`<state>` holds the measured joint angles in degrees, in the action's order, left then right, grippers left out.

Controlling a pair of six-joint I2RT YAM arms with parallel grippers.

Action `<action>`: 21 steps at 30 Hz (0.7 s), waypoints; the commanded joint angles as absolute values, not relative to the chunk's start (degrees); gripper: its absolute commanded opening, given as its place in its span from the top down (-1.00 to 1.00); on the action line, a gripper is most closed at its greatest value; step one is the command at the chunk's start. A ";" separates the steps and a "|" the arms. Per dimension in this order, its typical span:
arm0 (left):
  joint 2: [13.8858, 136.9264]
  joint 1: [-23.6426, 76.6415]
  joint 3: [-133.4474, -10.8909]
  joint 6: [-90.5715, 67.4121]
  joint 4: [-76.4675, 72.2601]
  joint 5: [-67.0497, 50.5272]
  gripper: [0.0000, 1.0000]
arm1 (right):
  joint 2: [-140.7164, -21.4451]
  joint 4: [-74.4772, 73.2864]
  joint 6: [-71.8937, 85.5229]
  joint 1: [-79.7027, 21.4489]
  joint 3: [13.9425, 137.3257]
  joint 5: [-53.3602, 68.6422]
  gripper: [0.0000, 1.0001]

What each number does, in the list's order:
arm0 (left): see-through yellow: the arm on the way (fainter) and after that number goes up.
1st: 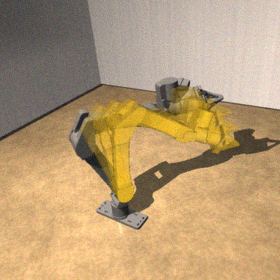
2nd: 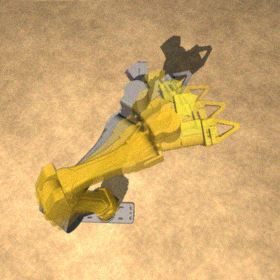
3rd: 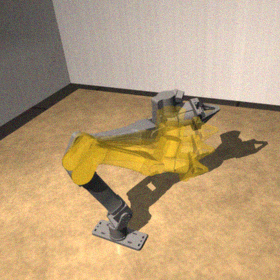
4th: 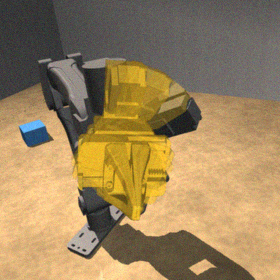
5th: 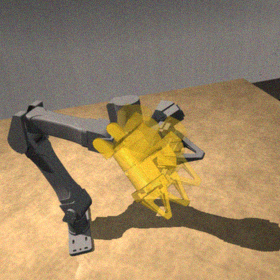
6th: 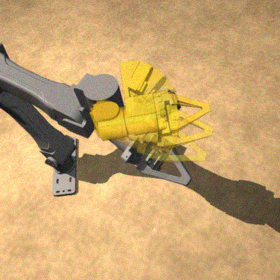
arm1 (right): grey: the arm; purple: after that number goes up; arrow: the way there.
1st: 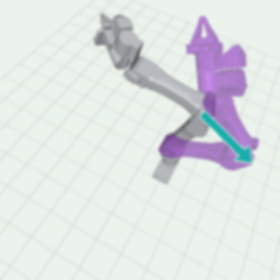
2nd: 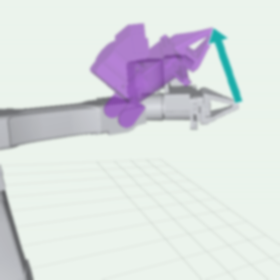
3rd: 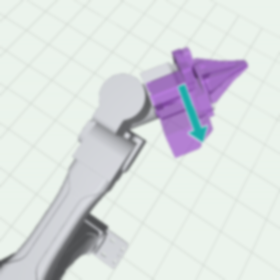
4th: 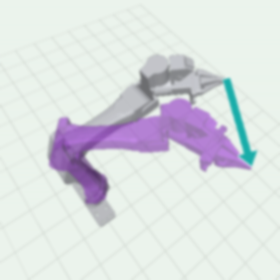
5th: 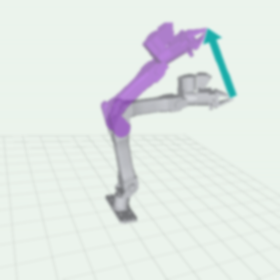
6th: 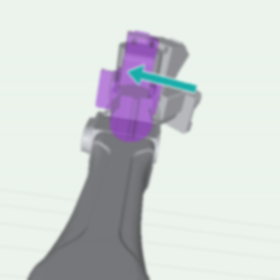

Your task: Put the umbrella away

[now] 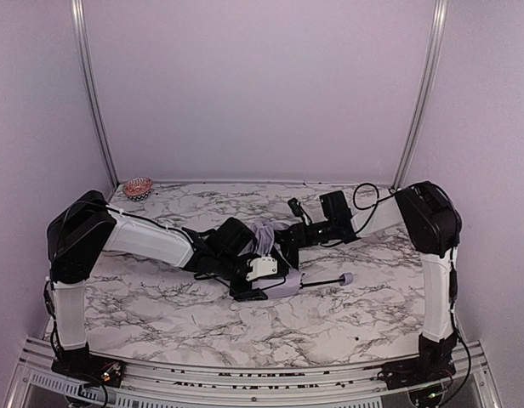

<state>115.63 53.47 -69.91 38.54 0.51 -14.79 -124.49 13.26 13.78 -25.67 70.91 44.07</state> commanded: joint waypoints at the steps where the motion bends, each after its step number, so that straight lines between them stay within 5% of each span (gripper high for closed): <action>1: 119.07 54.05 -67.73 39.15 8.15 -19.87 -0.36 | -120.63 10.13 12.78 -18.27 76.91 29.11 0.18; 6: 119.43 54.05 -67.85 38.38 8.09 -18.63 -0.40 | -115.93 0.63 3.12 -18.55 81.88 25.68 0.29; 11: 119.26 54.14 -68.11 37.44 8.00 -17.67 -0.45 | -104.62 -2.98 -7.28 -27.88 71.35 31.49 0.25; 21: 118.94 54.75 -67.74 37.35 7.78 -15.30 -0.47 | -103.85 5.60 6.89 -32.71 63.62 42.12 -0.16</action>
